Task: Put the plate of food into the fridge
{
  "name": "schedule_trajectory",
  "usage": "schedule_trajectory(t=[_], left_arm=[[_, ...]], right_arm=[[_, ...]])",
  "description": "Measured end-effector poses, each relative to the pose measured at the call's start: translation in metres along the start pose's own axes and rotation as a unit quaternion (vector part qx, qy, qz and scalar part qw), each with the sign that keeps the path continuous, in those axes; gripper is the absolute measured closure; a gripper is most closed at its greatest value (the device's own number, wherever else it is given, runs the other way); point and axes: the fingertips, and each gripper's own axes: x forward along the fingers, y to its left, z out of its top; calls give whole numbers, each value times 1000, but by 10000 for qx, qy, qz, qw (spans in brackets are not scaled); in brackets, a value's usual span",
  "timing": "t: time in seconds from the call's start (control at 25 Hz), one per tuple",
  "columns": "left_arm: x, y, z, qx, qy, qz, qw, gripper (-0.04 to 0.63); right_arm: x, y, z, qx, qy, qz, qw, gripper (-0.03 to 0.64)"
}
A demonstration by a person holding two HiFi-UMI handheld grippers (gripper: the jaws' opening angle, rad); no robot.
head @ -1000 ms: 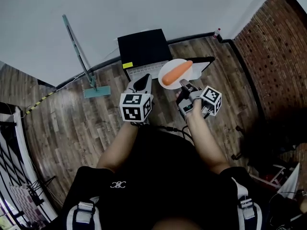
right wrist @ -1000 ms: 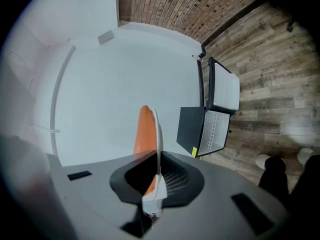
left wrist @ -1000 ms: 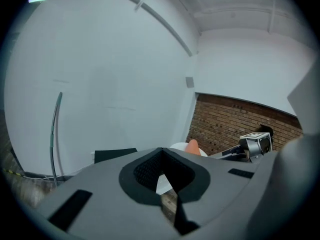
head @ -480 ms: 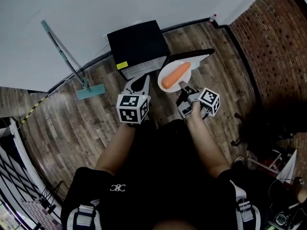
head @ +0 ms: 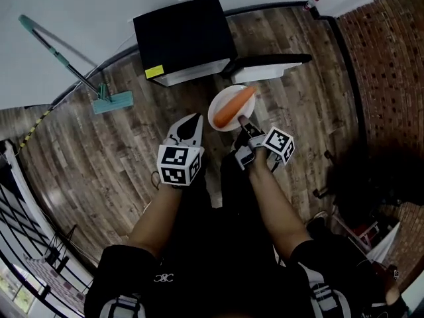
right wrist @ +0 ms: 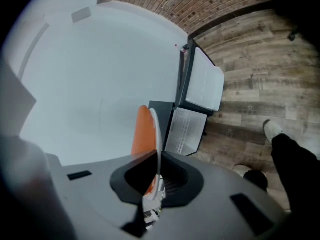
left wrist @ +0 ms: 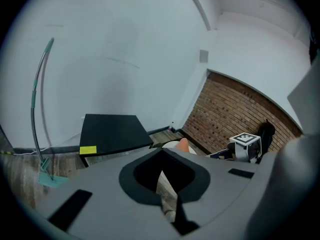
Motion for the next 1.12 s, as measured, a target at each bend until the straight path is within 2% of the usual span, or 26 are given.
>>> schedule_trajectory(t=[0.2, 0.4, 0.72, 0.88, 0.96, 1.04, 1.12], left_arm=[[58, 31, -58, -267, 3, 255, 9993, 597], [132, 73, -122, -325, -202, 358, 9986, 597], [255, 152, -191, 77, -807, 171, 9966, 597], [294, 188, -220, 311, -980, 136, 9946, 597], [309, 201, -230, 209, -1028, 82, 9944, 597], [321, 208, -229, 56, -1128, -30, 9936, 597], [327, 209, -224, 242, -1197, -88, 9925, 597]], right_arm=[[68, -78, 13, -4, 110, -1, 9999, 589], [156, -169, 19, 39, 253, 11, 9997, 589], [319, -290, 41, 111, 232, 335, 9991, 589], [391, -327, 48, 37, 179, 466, 9987, 589], [420, -336, 51, -8, 138, 546, 9984, 589], [446, -340, 56, -9, 63, 637, 9979, 589], [467, -343, 62, 80, -36, 686, 9976, 589]])
